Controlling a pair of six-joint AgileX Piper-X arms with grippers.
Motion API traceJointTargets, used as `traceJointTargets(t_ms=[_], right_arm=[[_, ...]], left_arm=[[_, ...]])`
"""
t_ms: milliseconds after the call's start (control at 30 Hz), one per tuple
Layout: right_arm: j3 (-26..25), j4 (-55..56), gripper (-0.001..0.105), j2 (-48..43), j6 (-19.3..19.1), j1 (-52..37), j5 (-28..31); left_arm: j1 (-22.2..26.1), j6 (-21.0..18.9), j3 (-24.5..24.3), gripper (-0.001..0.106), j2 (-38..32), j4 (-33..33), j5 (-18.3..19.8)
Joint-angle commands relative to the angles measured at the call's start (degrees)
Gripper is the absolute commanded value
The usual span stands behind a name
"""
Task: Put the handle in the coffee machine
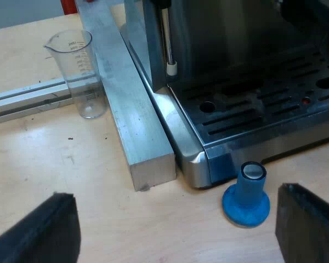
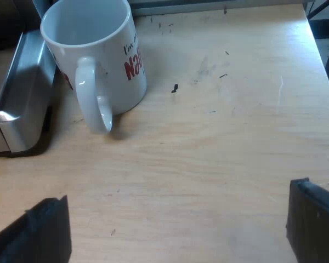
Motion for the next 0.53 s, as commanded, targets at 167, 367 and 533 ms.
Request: traceJointTargets(t_ms=[167,367,533], right_arm=[[-0.3,-0.5,0.081,-2.5,-0.7,-0.2,-0.3],[-0.3,-0.5,0.081,-2.5,-0.7,-0.2,-0.3],[-0.3,-0.5,0.081,-2.5,-0.7,-0.2,-0.3]], left_arm=[[0.0,-0.3,0.0,0.075,-7.7,-0.7,0.1],[0.0,-0.3,0.0,0.075,-7.7,-0.7,0.1],[0.0,-0.3,0.0,0.075,-8.0,-0.7,0.1]])
